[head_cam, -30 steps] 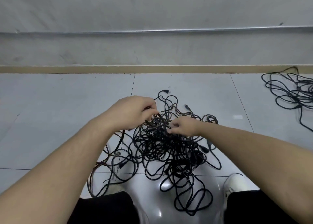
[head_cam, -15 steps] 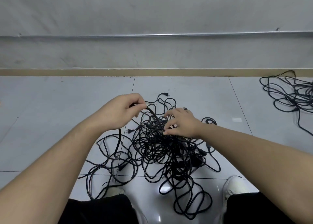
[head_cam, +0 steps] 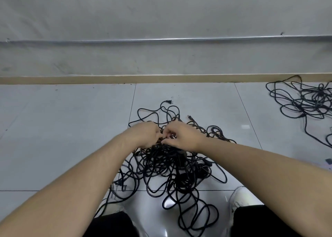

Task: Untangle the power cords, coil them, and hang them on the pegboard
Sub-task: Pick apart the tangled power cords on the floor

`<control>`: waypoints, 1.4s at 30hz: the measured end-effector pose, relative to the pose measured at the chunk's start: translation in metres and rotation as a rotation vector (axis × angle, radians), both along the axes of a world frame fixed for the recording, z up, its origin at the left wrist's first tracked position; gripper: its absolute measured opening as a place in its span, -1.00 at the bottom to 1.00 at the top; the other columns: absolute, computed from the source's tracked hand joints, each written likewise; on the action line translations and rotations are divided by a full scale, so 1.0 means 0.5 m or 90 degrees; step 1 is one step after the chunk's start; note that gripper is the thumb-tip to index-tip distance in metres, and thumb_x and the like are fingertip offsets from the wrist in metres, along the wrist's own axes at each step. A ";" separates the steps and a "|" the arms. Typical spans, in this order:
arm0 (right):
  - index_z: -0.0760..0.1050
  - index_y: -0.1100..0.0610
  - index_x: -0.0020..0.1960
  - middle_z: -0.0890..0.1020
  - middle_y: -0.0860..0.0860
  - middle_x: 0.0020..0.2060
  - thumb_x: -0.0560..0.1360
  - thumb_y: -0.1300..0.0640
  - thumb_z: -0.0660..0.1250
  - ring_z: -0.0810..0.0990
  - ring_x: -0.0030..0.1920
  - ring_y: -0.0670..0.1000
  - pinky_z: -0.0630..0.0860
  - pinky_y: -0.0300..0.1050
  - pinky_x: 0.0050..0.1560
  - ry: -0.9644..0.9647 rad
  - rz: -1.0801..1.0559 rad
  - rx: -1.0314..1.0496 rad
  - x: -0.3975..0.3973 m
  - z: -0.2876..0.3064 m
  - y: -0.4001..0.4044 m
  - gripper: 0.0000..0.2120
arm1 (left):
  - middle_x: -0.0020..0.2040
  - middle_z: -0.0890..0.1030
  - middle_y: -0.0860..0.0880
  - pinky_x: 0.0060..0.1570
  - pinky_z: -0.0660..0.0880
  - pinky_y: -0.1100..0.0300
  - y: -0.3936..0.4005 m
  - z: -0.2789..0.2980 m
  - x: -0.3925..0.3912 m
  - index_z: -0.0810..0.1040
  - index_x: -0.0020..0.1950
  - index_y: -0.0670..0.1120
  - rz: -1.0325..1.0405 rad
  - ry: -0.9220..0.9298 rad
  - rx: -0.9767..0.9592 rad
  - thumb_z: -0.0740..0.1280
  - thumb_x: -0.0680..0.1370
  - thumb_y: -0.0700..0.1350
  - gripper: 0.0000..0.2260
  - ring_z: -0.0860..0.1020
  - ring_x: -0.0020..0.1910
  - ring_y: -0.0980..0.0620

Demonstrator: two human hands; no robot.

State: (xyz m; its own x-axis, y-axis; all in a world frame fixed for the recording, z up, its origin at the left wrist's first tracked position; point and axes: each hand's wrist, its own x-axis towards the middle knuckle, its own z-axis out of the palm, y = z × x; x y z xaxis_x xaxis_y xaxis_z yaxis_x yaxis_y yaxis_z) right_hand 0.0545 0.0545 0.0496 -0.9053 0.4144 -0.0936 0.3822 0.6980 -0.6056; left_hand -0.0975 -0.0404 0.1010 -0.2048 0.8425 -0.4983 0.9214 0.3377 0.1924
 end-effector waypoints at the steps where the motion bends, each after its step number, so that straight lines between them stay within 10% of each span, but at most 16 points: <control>1: 0.52 0.02 -0.02 0.64 -0.04 -0.12 0.54 -0.15 0.41 0.55 -0.14 -0.05 0.51 -0.02 -0.02 -0.043 -0.072 -0.057 0.002 0.006 0.001 -0.76 | -0.08 0.59 -0.04 -0.07 0.40 0.10 0.000 -0.002 -0.005 0.41 -0.24 0.03 0.014 0.003 0.011 0.16 0.71 0.02 -0.68 0.54 -0.02 -0.08; 6: 0.60 0.15 0.03 0.68 0.03 -0.35 0.60 -0.42 0.04 0.50 -0.46 -0.06 0.33 -0.29 -0.53 -0.306 -0.292 -0.594 0.013 0.014 -0.007 -0.32 | -0.29 0.51 0.08 -0.15 0.39 0.12 -0.007 0.009 -0.005 0.50 -0.19 0.01 0.139 -0.119 0.130 0.19 0.71 0.02 -0.71 0.51 -0.18 0.00; 11: 0.53 0.20 0.13 0.74 0.13 -0.07 0.72 -0.05 0.12 0.66 -0.30 -0.04 0.65 -0.19 -0.32 -0.124 -0.400 -0.861 -0.014 0.015 -0.012 -0.65 | -0.35 0.47 0.02 -0.43 0.25 0.17 -0.010 0.016 0.006 0.57 -0.10 -0.18 0.258 -0.280 0.156 0.21 0.70 -0.10 -0.74 0.34 -0.43 0.07; 15: 0.52 0.22 0.18 0.74 0.12 -0.08 0.72 0.18 0.07 0.71 -0.11 -0.02 0.70 -0.12 -0.21 -0.165 -0.332 -0.716 0.003 0.036 0.005 -0.74 | -0.18 0.53 -0.02 -0.41 0.26 0.17 -0.022 0.017 -0.019 0.59 0.07 -0.15 0.320 -0.243 0.172 0.14 0.72 -0.09 -0.75 0.34 -0.40 0.06; 21: 0.51 0.32 0.14 0.56 0.07 -0.34 0.63 0.31 0.18 0.56 -0.37 0.01 0.64 -0.04 -0.24 -0.209 -0.369 -0.379 0.061 0.020 0.048 -0.83 | -0.59 0.46 0.11 -0.42 0.39 0.19 -0.037 0.073 -0.041 0.70 0.01 -0.11 0.373 -0.338 0.198 0.45 0.57 0.11 -0.72 0.12 -0.37 0.16; 24: 0.46 0.24 0.10 0.61 0.10 -0.22 0.65 0.22 0.14 0.60 -0.28 0.10 0.64 -0.01 -0.14 -0.296 -0.300 -0.197 0.066 0.023 0.049 -0.85 | -0.60 0.47 0.24 -0.32 0.34 0.40 -0.030 0.086 -0.013 0.70 0.00 -0.12 0.342 -0.369 0.242 0.44 0.59 0.02 -0.79 0.48 -0.50 0.27; 27: 0.26 0.08 0.45 0.65 0.12 0.04 0.64 0.13 0.12 0.59 -0.05 0.16 0.54 -0.01 -0.01 -0.370 -0.250 -0.018 0.059 0.015 0.035 -0.61 | -0.57 0.45 0.27 -0.42 0.26 0.46 -0.016 0.081 -0.006 0.68 -0.08 -0.10 0.346 -0.395 0.301 0.44 0.59 0.00 -0.82 0.40 -0.56 0.35; 30: 0.30 -0.08 0.53 0.54 0.08 0.33 0.55 0.20 0.21 0.51 0.27 0.14 0.47 0.03 0.27 -0.231 -0.158 -0.045 0.051 0.013 0.036 -0.43 | -0.56 0.44 0.27 -0.37 0.28 0.36 -0.020 0.076 -0.016 0.65 -0.12 -0.06 0.354 -0.412 0.334 0.43 0.60 -0.03 -0.84 0.42 -0.53 0.32; 33: 0.66 -0.01 0.17 0.65 -0.14 0.13 0.51 0.21 0.25 0.56 0.24 -0.09 0.42 -0.02 0.39 -0.159 -0.031 -0.154 0.052 0.022 0.038 -0.66 | -0.50 0.45 0.25 -0.35 0.29 0.26 -0.033 0.072 -0.049 0.67 -0.11 -0.05 0.413 -0.430 0.389 0.44 0.59 0.00 -0.85 0.37 -0.44 0.20; 37: 0.64 -0.02 -0.11 0.70 -0.09 0.08 0.45 -0.10 0.32 0.62 0.17 -0.04 0.44 0.02 0.39 -0.219 0.046 -0.231 0.056 0.030 0.037 -0.80 | -0.39 0.41 0.10 -0.33 0.31 0.19 -0.058 0.066 -0.092 0.67 -0.07 -0.10 0.436 -0.426 0.391 0.43 0.60 0.00 -0.82 0.31 -0.38 0.07; 42: 0.42 0.04 -0.42 0.47 -0.12 -0.47 0.57 -0.15 0.39 0.45 -0.36 -0.06 0.38 -0.20 -0.22 -0.224 0.035 -0.225 0.043 0.071 0.021 -0.54 | -0.34 0.51 0.00 -0.27 0.46 0.16 -0.077 0.053 -0.110 0.57 -0.08 -0.10 0.401 -0.397 0.296 0.37 0.64 -0.09 -0.87 0.43 -0.32 0.02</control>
